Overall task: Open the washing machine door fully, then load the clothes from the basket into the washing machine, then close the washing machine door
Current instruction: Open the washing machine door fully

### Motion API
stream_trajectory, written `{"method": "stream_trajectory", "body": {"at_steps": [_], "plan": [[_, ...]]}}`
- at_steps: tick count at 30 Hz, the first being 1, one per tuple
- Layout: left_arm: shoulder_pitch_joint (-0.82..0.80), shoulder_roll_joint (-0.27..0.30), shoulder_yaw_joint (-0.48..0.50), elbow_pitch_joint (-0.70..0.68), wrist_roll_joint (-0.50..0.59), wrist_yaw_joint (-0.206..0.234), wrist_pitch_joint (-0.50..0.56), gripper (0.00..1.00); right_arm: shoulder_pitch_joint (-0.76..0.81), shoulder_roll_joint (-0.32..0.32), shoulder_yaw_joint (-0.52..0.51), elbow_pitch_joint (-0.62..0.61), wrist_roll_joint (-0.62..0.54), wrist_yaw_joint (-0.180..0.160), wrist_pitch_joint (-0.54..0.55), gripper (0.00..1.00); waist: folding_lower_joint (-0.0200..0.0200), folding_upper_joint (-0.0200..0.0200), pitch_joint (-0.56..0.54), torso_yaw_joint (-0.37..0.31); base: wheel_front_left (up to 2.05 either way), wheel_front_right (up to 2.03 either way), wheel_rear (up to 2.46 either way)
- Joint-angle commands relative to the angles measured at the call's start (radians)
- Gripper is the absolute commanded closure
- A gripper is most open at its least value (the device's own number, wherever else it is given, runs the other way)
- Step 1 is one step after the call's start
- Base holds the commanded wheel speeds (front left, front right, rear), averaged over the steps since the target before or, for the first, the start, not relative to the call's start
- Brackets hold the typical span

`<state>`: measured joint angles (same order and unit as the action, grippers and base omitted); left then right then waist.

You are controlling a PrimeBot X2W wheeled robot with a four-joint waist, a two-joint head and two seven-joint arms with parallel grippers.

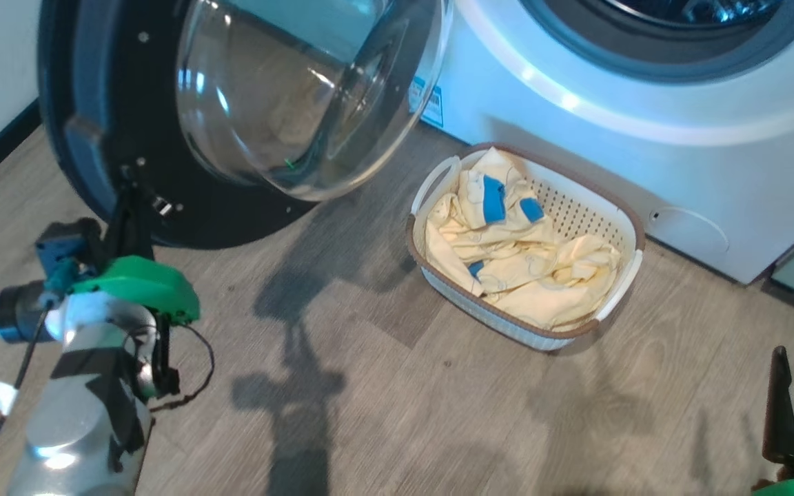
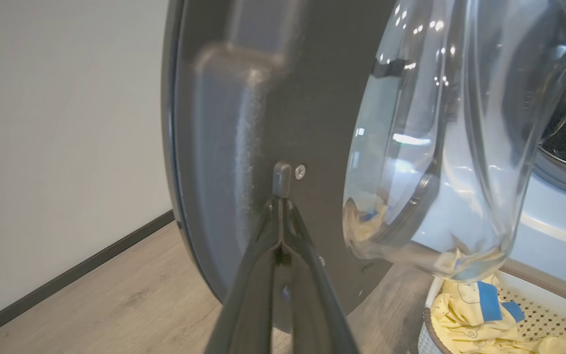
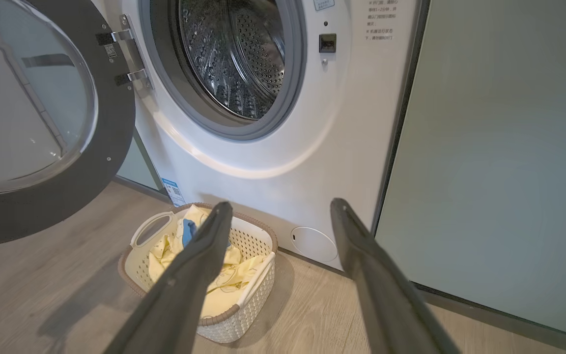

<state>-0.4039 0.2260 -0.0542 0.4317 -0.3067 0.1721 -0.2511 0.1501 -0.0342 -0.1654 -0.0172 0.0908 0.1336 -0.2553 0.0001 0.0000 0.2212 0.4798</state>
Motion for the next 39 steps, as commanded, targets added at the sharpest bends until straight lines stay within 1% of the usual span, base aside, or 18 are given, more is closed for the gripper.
{"method": "stream_trajectory", "body": {"at_steps": [1, 5, 12, 15, 25, 31, 39], "plan": [[-0.064, 0.04, 0.062, -0.037, 0.016, -0.004, -0.01, 1.0, -0.039, -0.016, 0.014, -0.038, -0.013, -0.003, -0.006, 0.0, -0.0001, 0.0, 0.022, 0.0, 0.0, 0.0, 0.0], [-0.082, 0.033, 0.112, -0.036, 0.044, -0.027, -0.01, 1.0, -0.051, -0.018, 0.008, -0.047, -0.036, -0.003, -0.006, 0.0, -0.0001, 0.0, 0.057, -0.001, 0.0, 0.0, 0.0], [-0.133, 0.02, 0.2, 0.003, 0.086, -0.077, -0.011, 1.0, -0.071, -0.046, -0.002, -0.066, -0.052, -0.003, -0.002, 0.0, -0.0001, 0.0, 0.109, -0.006, 0.0, 0.0, 0.0], [-0.164, 0.018, 0.247, 0.034, 0.109, -0.108, -0.011, 1.0, -0.079, -0.062, -0.003, -0.081, -0.053, -0.003, 0.013, 0.0, -0.0001, 0.0, 0.131, -0.013, 0.0, 0.0, 0.0], [-0.231, 0.024, 0.325, 0.108, 0.17, -0.173, -0.011, 1.0, -0.082, -0.086, -0.019, -0.123, -0.052, -0.003, 0.042, 0.0, -0.0001, 0.0, 0.161, -0.027, 0.0, 0.0, 0.0], [-0.251, 0.023, 0.373, 0.14, 0.19, -0.182, -0.011, 1.0, -0.083, -0.088, -0.014, -0.133, -0.053, -0.003, 0.048, 0.0, -0.0001, 0.0, 0.164, -0.036, 0.0, 0.0, 0.0], [-0.238, -0.003, 0.405, 0.128, 0.215, -0.193, -0.011, 1.0, -0.09, -0.08, -0.016, -0.128, -0.054, -0.003, 0.047, 0.0, -0.0001, 0.0, 0.164, -0.035, 0.0, 0.0, 0.0]]}}
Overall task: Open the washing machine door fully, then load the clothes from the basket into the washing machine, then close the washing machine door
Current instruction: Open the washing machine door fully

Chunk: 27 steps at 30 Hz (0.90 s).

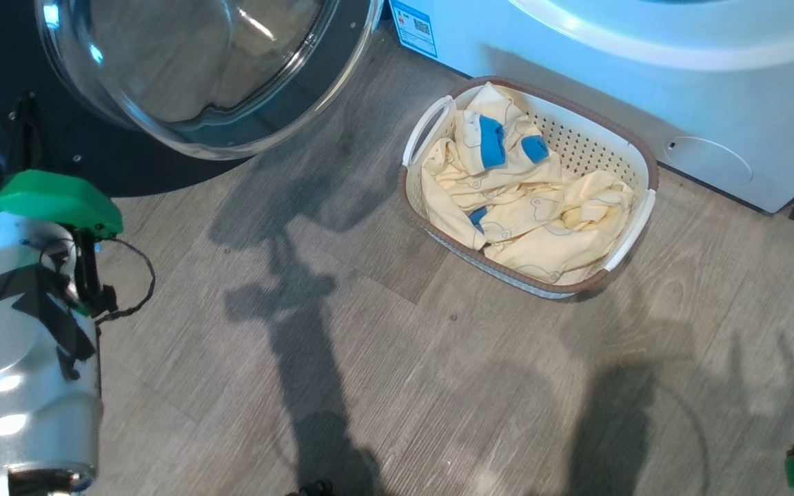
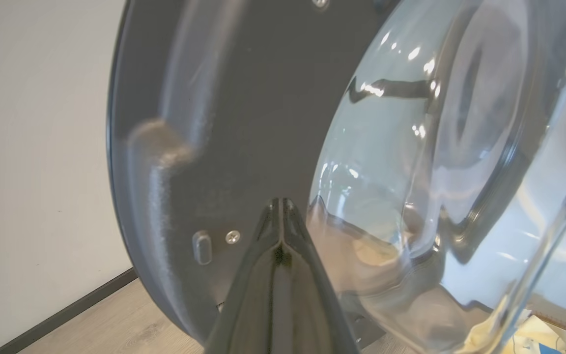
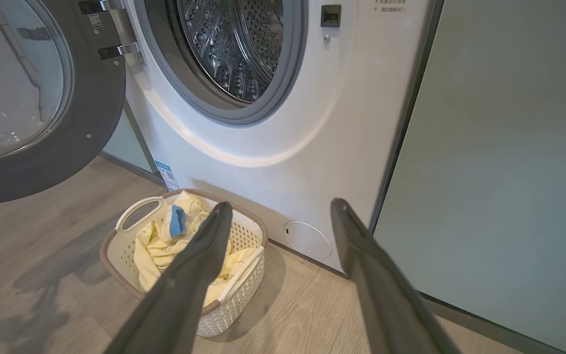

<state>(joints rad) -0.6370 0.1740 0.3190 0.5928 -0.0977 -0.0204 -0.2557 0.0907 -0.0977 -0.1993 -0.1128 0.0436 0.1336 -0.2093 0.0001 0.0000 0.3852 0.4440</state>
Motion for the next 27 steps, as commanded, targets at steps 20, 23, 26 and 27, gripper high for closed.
{"method": "stream_trajectory", "body": {"at_steps": [20, 23, 26, 27], "plan": [[0.311, -0.088, 0.079, -0.357, 0.048, -0.022, -0.006, 1.0, -0.048, 0.04, 0.036, 0.081, 0.013, -0.003, -0.047, 0.0, -0.0001, 0.0, -0.121, -0.063, 0.0, 0.0, 0.0], [0.392, -0.105, 0.055, -0.426, 0.05, -0.033, -0.006, 1.0, -0.045, 0.044, 0.038, 0.097, 0.015, -0.003, -0.05, 0.0, -0.0001, 0.0, -0.145, -0.083, 0.0, 0.0, 0.0], [0.459, -0.115, 0.015, -0.482, 0.043, -0.042, -0.006, 1.0, -0.041, 0.046, 0.04, 0.108, 0.016, -0.003, -0.052, 0.0, -0.0001, 0.0, -0.166, -0.098, 0.0, 0.0, 0.0], [0.478, -0.117, 0.0, -0.495, 0.041, -0.046, -0.006, 1.0, -0.04, 0.047, 0.042, 0.109, 0.018, -0.003, -0.052, 0.0, -0.0001, 0.0, -0.172, -0.103, 0.0, 0.0, 0.0]]}}
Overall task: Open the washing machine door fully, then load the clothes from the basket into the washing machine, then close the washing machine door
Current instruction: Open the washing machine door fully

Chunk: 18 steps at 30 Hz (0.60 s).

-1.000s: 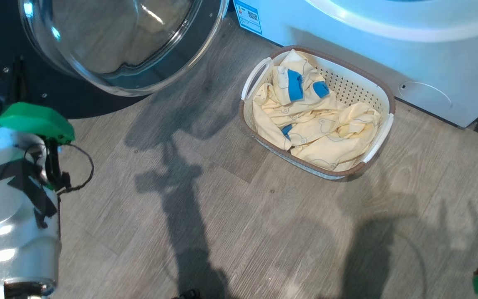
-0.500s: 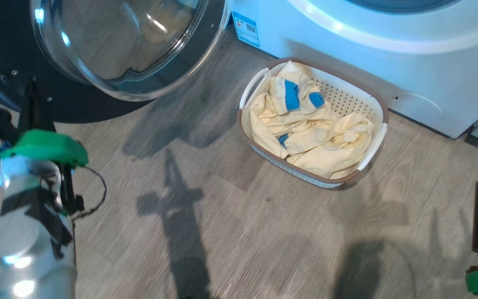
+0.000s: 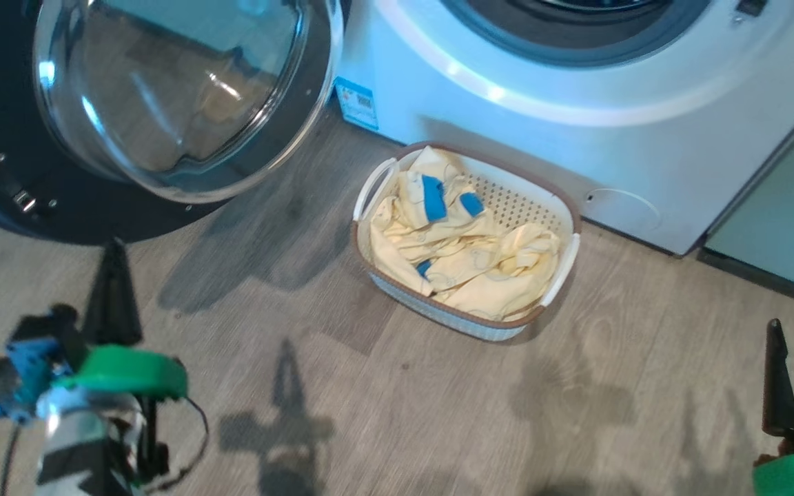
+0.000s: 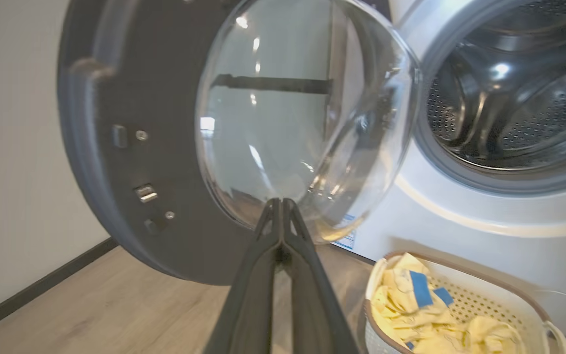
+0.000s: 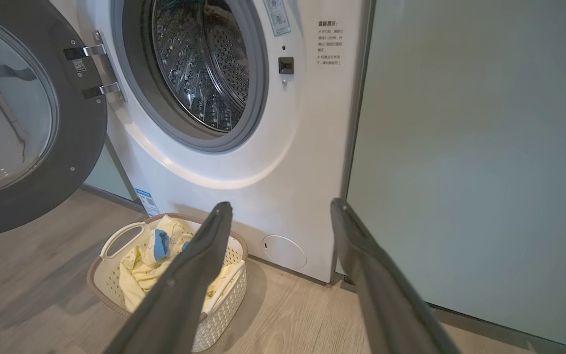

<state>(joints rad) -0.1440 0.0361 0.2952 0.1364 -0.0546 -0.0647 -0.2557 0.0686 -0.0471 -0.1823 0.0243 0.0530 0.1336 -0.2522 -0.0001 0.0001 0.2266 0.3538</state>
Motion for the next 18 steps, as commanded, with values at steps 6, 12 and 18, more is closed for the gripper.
{"method": "stream_trajectory", "body": {"at_steps": [6, 12, 18], "plan": [[0.071, 0.016, -0.098, -0.07, -0.017, -0.032, -0.006, 1.0, -0.009, -0.003, 0.041, -0.011, 0.023, -0.003, -0.009, 0.0, 0.0001, -0.0001, -0.052, -0.056, 0.0, 0.0, 0.0], [0.106, 0.015, -0.197, -0.079, -0.018, -0.043, -0.006, 0.94, -0.003, -0.003, 0.071, -0.002, 0.026, -0.003, -0.009, 0.0, 0.0001, -0.0001, -0.085, -0.12, 0.0, 0.0, 0.0], [0.115, 0.015, -0.236, -0.071, -0.023, -0.045, -0.006, 0.17, 0.008, -0.003, 0.096, -0.006, 0.027, -0.003, -0.009, 0.0, 0.0001, -0.0001, -0.111, -0.182, 0.0, 0.0, 0.0]]}}
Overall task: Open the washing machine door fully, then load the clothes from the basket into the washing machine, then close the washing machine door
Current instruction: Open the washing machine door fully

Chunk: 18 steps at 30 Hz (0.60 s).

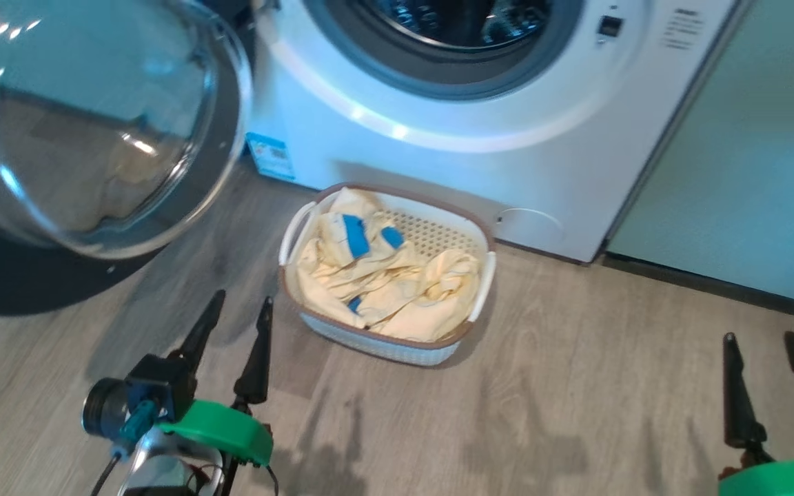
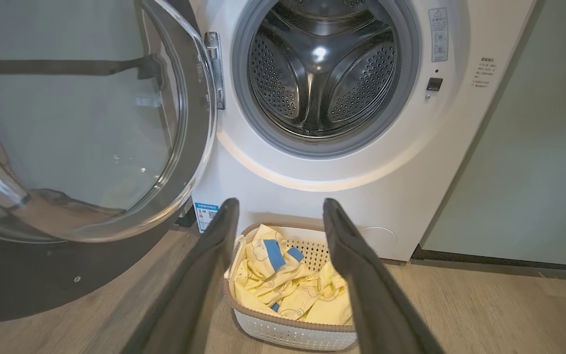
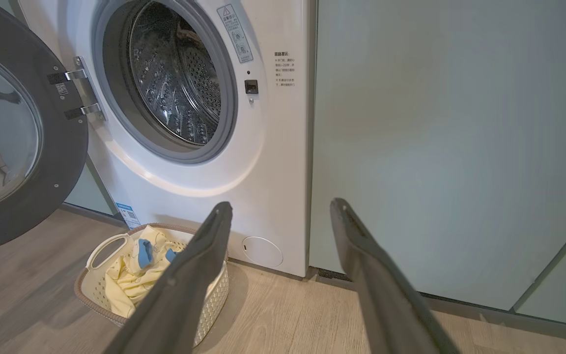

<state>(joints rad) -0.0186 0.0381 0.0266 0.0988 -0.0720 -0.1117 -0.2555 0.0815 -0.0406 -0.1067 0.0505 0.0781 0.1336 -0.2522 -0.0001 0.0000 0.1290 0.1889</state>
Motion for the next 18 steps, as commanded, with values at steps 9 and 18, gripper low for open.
{"method": "stream_trajectory", "body": {"at_steps": [9, 18], "plan": [[-0.008, 0.029, 0.025, -0.02, 0.001, 0.012, -0.004, 0.0, 0.026, -0.01, 0.044, -0.043, 0.003, -0.003, -0.009, 0.0, 0.0001, 0.0, -0.055, -0.112, 0.0, 0.0, 0.0], [0.011, 0.046, 0.037, -0.018, -0.007, 0.029, 0.01, 0.0, 0.053, -0.01, 0.065, -0.053, 0.0, -0.003, -0.009, 0.0, 0.0001, 0.0, -0.084, -0.184, 0.0, 0.0, 0.0]]}}
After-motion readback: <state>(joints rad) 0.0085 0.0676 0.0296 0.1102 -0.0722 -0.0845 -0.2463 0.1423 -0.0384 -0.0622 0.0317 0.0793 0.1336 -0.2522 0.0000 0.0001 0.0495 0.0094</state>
